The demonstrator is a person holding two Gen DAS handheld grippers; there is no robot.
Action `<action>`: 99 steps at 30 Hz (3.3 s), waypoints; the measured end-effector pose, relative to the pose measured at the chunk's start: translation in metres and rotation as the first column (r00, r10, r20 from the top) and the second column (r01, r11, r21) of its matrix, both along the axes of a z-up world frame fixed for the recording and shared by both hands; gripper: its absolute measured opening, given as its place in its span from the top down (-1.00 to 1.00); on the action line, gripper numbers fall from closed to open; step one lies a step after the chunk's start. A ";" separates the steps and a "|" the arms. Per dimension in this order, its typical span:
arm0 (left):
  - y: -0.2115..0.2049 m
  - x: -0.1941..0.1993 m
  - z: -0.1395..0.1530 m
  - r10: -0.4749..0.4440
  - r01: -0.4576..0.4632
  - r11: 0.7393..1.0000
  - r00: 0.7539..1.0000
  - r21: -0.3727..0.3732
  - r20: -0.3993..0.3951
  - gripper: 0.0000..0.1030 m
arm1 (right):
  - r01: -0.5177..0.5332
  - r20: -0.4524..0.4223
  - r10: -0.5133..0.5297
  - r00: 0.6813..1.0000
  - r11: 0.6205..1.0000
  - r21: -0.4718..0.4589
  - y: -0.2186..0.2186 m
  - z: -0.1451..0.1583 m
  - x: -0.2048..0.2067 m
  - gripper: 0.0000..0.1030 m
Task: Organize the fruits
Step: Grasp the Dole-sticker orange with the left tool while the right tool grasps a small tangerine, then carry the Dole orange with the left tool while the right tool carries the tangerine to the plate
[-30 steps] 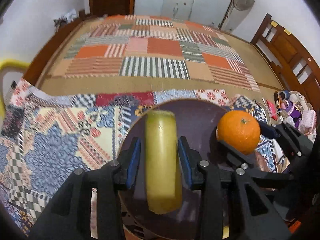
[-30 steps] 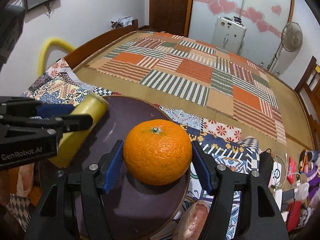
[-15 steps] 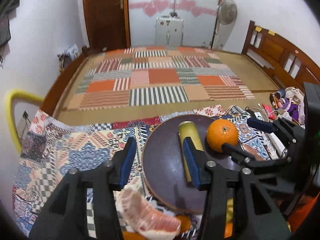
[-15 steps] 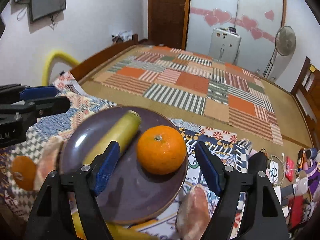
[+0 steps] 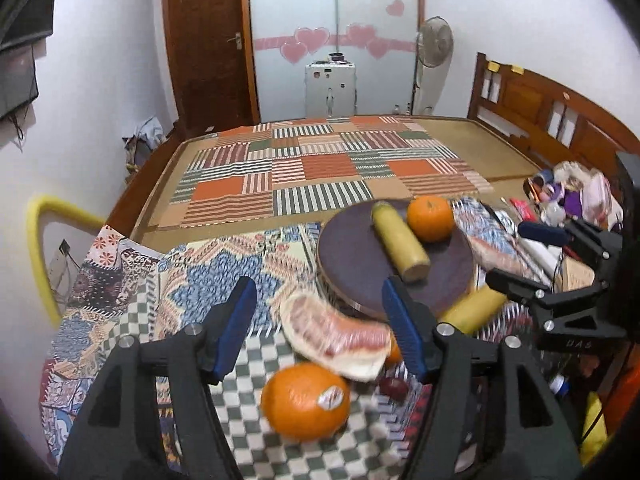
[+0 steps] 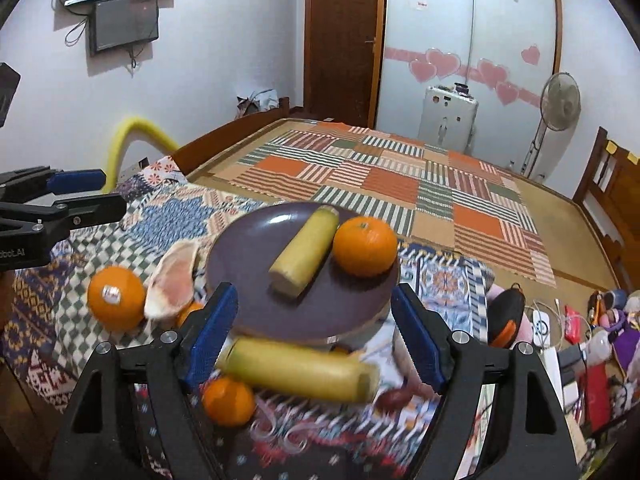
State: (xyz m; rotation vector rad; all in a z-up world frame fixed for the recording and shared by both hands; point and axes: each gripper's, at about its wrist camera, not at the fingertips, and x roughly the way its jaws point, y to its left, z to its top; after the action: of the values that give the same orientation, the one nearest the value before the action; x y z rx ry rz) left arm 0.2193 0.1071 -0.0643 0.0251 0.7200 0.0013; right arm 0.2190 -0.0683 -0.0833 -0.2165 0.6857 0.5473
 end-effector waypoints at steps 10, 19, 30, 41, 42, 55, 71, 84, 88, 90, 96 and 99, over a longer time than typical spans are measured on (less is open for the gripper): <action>0.009 -0.040 -0.046 -0.047 0.045 0.998 0.997 -0.047 -0.062 -0.26 | 0.014 -0.038 -0.012 0.999 0.999 0.048 -0.003 -0.031 -0.037 -0.49; 0.022 -0.043 -0.077 -0.034 0.027 0.995 0.996 -0.096 -0.081 -0.51 | 0.020 -0.059 -0.018 0.998 0.999 0.025 0.005 -0.058 -0.042 -0.49; 0.025 -0.029 -0.085 -0.021 0.015 0.998 0.997 -0.068 -0.076 -0.64 | -0.011 -0.087 0.015 0.996 0.999 0.049 0.010 -0.069 -0.037 -0.15; 0.036 -0.021 -0.101 -0.015 0.001 0.994 0.992 -0.114 -0.125 -0.36 | -0.042 -0.104 0.048 0.993 0.997 0.057 0.014 -0.071 -0.039 0.31; 0.037 -0.022 -0.101 -0.014 0.000 0.994 0.992 -0.114 -0.127 -0.35 | -0.040 -0.104 0.047 0.993 0.997 0.062 0.014 -0.071 -0.038 0.31; 0.027 -0.027 -0.074 -0.022 0.010 0.991 0.996 -0.132 -0.086 -0.34 | -0.024 -0.030 0.027 0.999 0.995 0.093 0.000 -0.040 -0.041 0.31; -0.005 0.001 -0.014 -0.076 0.084 0.989 0.995 -0.120 0.068 -0.34 | 0.035 0.091 -0.046 0.995 0.993 0.114 -0.017 -0.001 -0.009 0.31; -0.014 0.066 -0.026 -0.077 0.080 0.989 0.997 -0.124 0.029 -0.34 | 0.048 0.094 -0.057 0.994 0.994 0.101 -0.018 -0.003 0.034 0.31; -0.015 0.087 -0.037 -0.077 0.076 0.989 0.997 -0.129 -0.004 -0.34 | 0.054 0.076 -0.061 0.995 0.995 0.083 -0.016 -0.009 0.045 0.30; -0.017 0.096 -0.042 -0.076 0.073 0.990 0.997 -0.122 -0.020 -0.34 | 0.056 0.064 -0.061 0.996 0.996 0.070 -0.013 -0.014 0.049 0.30; -0.019 0.120 -0.055 -0.086 0.074 0.988 0.993 -0.136 -0.083 -0.34 | 0.041 0.012 -0.042 0.999 0.999 0.027 -0.008 -0.027 0.059 0.30; -0.021 0.131 -0.060 -0.088 0.074 0.990 0.989 -0.120 -0.117 -0.34 | 0.034 -0.004 -0.034 0.999 0.999 -0.009 -0.003 -0.032 0.065 0.30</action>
State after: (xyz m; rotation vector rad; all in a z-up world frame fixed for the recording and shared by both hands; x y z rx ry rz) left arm 0.3504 0.0859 -0.1241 -0.0560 0.8402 -0.1209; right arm 0.2835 -0.0713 -0.1157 -0.2121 0.6954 0.5124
